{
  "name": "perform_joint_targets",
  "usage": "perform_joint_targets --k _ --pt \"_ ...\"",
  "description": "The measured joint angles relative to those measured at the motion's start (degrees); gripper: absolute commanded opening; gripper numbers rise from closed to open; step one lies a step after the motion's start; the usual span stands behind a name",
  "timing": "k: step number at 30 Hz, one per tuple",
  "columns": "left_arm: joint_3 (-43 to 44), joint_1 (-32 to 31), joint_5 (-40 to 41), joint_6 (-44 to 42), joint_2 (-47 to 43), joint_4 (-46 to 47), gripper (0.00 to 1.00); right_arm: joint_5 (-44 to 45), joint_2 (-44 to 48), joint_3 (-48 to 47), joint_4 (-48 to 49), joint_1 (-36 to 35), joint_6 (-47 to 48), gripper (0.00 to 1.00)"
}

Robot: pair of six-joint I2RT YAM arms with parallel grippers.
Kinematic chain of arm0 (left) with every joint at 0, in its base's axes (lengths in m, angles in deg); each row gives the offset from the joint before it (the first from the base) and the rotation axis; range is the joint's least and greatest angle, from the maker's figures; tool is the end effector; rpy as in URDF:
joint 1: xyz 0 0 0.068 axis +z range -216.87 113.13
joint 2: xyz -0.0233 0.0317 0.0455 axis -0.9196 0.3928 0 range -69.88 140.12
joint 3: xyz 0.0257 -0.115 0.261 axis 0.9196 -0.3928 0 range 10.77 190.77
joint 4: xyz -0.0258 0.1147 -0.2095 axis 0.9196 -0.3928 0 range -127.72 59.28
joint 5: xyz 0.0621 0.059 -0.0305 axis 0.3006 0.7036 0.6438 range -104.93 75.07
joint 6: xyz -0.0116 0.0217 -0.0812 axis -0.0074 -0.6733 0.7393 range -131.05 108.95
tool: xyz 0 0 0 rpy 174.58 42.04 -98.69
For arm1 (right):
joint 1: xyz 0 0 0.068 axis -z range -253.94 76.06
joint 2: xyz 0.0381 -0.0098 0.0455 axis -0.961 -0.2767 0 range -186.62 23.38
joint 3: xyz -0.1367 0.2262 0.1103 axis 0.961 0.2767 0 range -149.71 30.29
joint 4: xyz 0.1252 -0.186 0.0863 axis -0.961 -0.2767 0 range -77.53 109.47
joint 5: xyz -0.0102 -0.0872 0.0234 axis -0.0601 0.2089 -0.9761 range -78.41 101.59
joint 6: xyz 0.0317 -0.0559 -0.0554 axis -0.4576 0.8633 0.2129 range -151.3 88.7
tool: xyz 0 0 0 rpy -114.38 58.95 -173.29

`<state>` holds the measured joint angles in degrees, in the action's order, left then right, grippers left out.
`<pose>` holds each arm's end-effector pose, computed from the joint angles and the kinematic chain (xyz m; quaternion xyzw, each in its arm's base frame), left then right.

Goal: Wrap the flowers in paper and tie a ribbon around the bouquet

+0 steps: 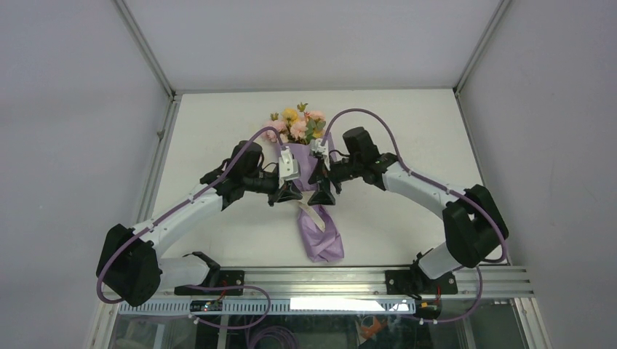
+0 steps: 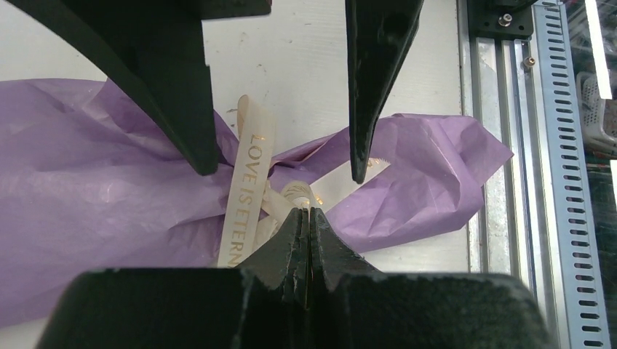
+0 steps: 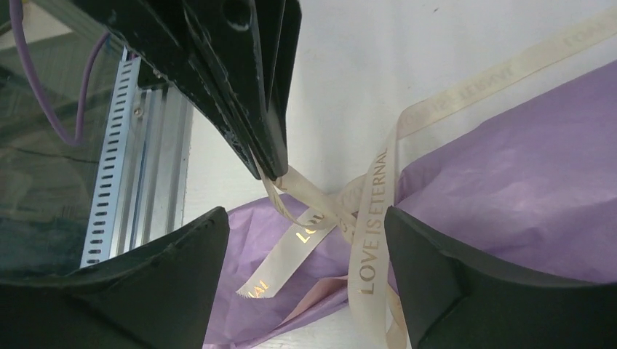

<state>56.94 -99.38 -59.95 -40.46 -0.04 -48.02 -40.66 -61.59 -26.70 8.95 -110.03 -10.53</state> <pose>0.1803 -0.1775 0.2572 0.5686 0.6391 -0.3585 0.3738 0.2186 0.2324 0.2647 -0.5532 0.6200 0.4451 0.3338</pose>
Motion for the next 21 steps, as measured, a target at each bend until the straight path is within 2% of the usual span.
perform_joint_targets --k 3,7,8,12,14,16,17,18,19,21 --pt "0.2 0.0 0.0 -0.1 0.0 -0.5 0.00 -1.7 -2.6 -0.1 -1.0 -1.1 3.6 0.79" --pt "0.3 0.0 0.0 -0.2 0.1 -0.7 0.00 -2.7 -6.1 -1.9 -1.9 -3.6 6.5 0.64" --pt "0.3 0.0 0.0 -0.2 0.2 -0.7 0.00 -2.8 -7.0 -2.3 -1.8 -4.2 6.8 0.56" --pt "0.3 0.0 0.0 -0.2 0.3 -0.9 0.00 -3.2 -9.2 -3.0 -1.4 -5.3 7.2 0.08" --pt "0.4 0.3 0.6 -0.5 0.3 -0.9 0.04 -3.6 -9.4 -3.0 -1.6 -5.3 7.1 0.00" --pt "0.5 0.7 0.9 -0.3 0.3 -1.4 0.55 -3.3 -9.4 -3.0 -1.3 -5.2 7.0 0.00" --pt "0.7 0.7 1.4 -0.3 0.3 -1.4 0.74 -3.1 -9.4 -3.0 -1.1 -5.2 6.8 0.00" --pt "1.4 0.8 2.8 1.0 0.3 -2.5 0.85 -2.6 -9.4 -3.0 -0.9 -5.2 6.6 0.00" --pt "2.1 1.0 3.8 1.4 0.4 -3.1 0.90 -2.3 -9.4 -2.8 -0.5 -5.2 6.2 0.00" --pt "5.4 2.6 7.0 5.3 1.2 -6.5 0.87 -1.3 -9.4 -2.3 1.0 -5.2 4.9 0.00"
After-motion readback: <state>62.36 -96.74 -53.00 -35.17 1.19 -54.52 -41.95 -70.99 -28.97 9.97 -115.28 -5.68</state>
